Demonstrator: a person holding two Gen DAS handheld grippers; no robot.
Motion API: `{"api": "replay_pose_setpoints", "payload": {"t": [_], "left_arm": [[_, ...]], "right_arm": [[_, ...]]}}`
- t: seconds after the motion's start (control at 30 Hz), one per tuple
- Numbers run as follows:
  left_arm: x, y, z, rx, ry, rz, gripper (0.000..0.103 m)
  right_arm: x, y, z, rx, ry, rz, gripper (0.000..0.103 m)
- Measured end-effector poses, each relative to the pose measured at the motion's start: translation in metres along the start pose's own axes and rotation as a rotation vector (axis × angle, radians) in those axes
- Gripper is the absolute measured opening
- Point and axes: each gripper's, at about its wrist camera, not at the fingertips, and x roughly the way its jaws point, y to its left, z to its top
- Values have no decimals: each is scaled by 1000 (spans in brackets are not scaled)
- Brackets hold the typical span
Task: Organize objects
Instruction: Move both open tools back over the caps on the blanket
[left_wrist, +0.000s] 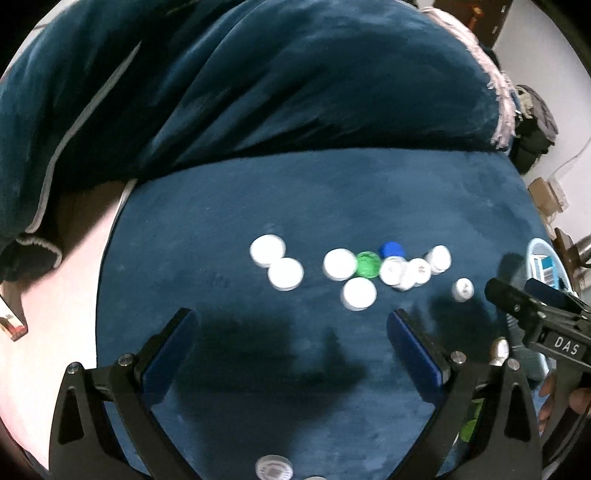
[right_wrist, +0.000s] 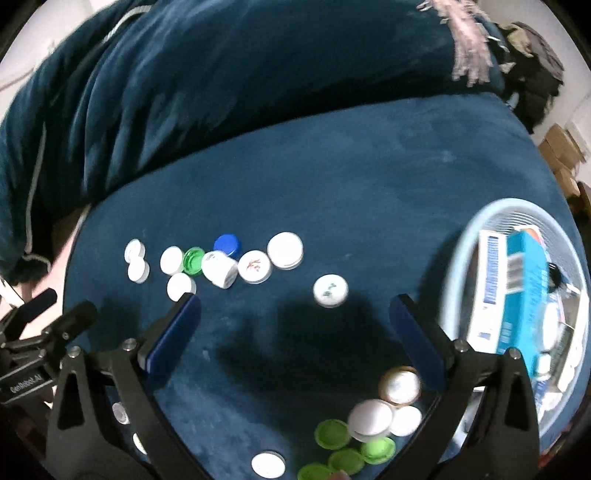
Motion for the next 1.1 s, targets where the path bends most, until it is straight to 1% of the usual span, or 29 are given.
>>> {"api": "replay_pose_setpoints", "payload": {"t": [0.1, 0.23, 0.4, 0.47, 0.5, 0.53, 0.6, 0.7, 0.77, 0.8, 0.83, 0.87, 0.9, 1.1], "left_arm": [[9, 15, 1, -22, 17, 13, 102], [16, 30, 2, -53, 27, 22, 102], [20, 39, 3, -73, 38, 23, 102], [21, 42, 4, -80, 40, 22, 102], [22, 44, 4, -86, 42, 24, 102], [22, 45, 5, -91, 44, 25, 102], [22, 46, 5, -99, 46, 20, 102], [21, 44, 5, -83, 41, 24, 102], [22, 42, 5, -78, 41, 25, 102], [23, 43, 5, -80, 44, 26, 102], [24, 43, 5, -82, 47, 25, 102], [25, 42, 5, -82, 48, 24, 102], [25, 41, 6, -81, 49, 25, 102], [26, 35, 4, -70, 51, 23, 102]], "right_arm": [[16, 7, 3, -13, 31, -2, 103], [32, 6, 12, 16, 60, 20, 102], [45, -7, 27, 105, 57, 48, 101], [51, -13, 33, 146, 52, 61, 98], [55, -15, 36, 159, 58, 64, 92], [61, -17, 38, 178, 70, 70, 83], [73, -19, 41, 209, 109, 76, 74], [87, -18, 37, 215, 163, 59, 72], [93, -15, 35, 210, 180, 47, 72], [95, -15, 34, 211, 179, 46, 70], [96, -13, 34, 205, 173, 49, 59], [96, -12, 34, 195, 171, 55, 50], [97, -9, 35, 181, 172, 64, 31], [79, -5, 34, 160, 143, 83, 31]]}}
